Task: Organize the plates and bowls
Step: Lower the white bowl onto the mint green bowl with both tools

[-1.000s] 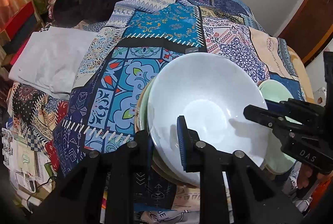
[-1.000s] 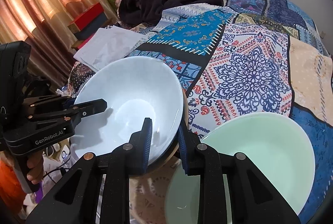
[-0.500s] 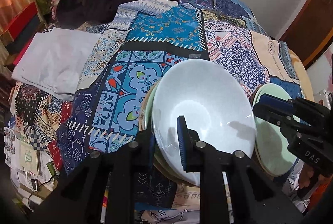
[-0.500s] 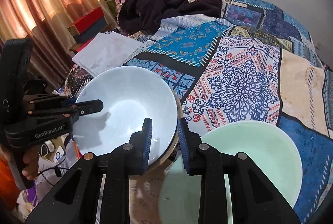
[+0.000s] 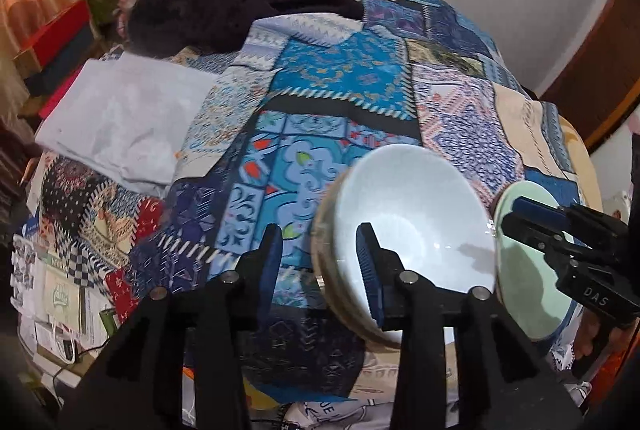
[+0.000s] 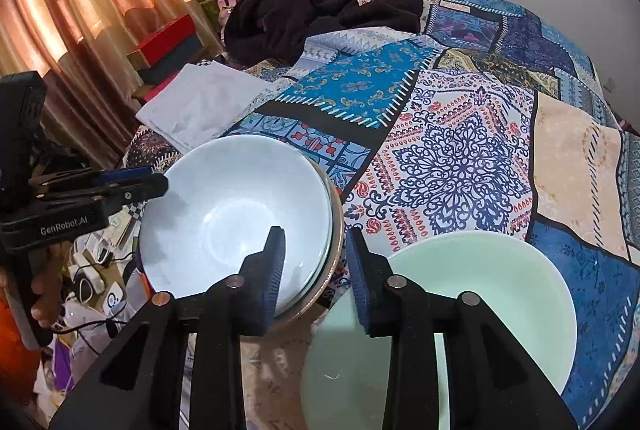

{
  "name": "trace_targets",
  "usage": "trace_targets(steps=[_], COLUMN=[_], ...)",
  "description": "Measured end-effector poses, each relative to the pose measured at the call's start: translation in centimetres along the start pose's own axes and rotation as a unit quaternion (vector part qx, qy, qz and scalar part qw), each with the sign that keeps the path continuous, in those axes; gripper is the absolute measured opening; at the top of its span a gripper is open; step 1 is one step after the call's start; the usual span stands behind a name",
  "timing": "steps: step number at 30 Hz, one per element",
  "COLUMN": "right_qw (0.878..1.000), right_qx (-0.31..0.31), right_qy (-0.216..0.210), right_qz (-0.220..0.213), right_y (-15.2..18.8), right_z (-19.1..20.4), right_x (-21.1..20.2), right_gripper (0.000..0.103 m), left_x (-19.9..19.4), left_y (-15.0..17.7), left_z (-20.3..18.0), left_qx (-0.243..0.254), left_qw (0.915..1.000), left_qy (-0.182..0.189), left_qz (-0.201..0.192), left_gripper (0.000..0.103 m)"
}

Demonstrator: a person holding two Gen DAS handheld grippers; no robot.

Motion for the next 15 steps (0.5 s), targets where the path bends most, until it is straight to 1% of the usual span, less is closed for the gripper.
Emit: trace_targets(steps=[2, 4, 10, 12, 14, 15], right_qw=[1.000, 1.000, 1.000, 0.999, 0.999, 0.999], right_qx=[0.001, 0.002, 0.006, 0.004, 0.004, 0.004], right_qy=[0.002, 0.004, 0.000, 0.000, -0.001, -0.003], right_qz=[0.004, 0.009, 0.027, 0.033, 0.038, 0.042], right_y=[0.1, 0.2, 0.6, 0.7, 0.8, 0.9], right_z=[-0.1, -0.1, -0.1, 0.1, 0.2, 0.2], right_x=[0.2, 0.5, 1.6, 2.0, 2.4, 2.6], right_gripper=[0.032, 0.033, 0.033, 0.033, 0.033, 0.033], left_x=[0.5, 0.9, 2.2, 2.7, 3.4, 3.6], left_y=[0.4, 0.8, 2.2, 2.6, 2.9, 3.0], left_z=[0.6, 0.8, -0.4, -0.4, -0.1, 0.0], left_qx=[-0.014, -0.022, -0.003, -0.004, -0.013, -0.016], left_qw=[0.9998, 0.9993, 0.9986, 0.9983, 0.9976, 0.9973], left_qy=[0.013, 0.024, 0.038, 0.042, 0.048, 0.050], left_qz=[0.012, 0.019, 0.035, 0.041, 0.049, 0.051], left_gripper=[0.042, 0.043, 0.043, 0.043, 0.046, 0.047])
Point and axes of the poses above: each gripper's, at about its wrist camera, not at the fingertips, and x roughly the way its jaws point, z to its left, y to its underside, the point moved 7 cm from there along x, roughly the way its jaws point, and after that the axes turned 4 degrees about -z, right-handed, at the moved point
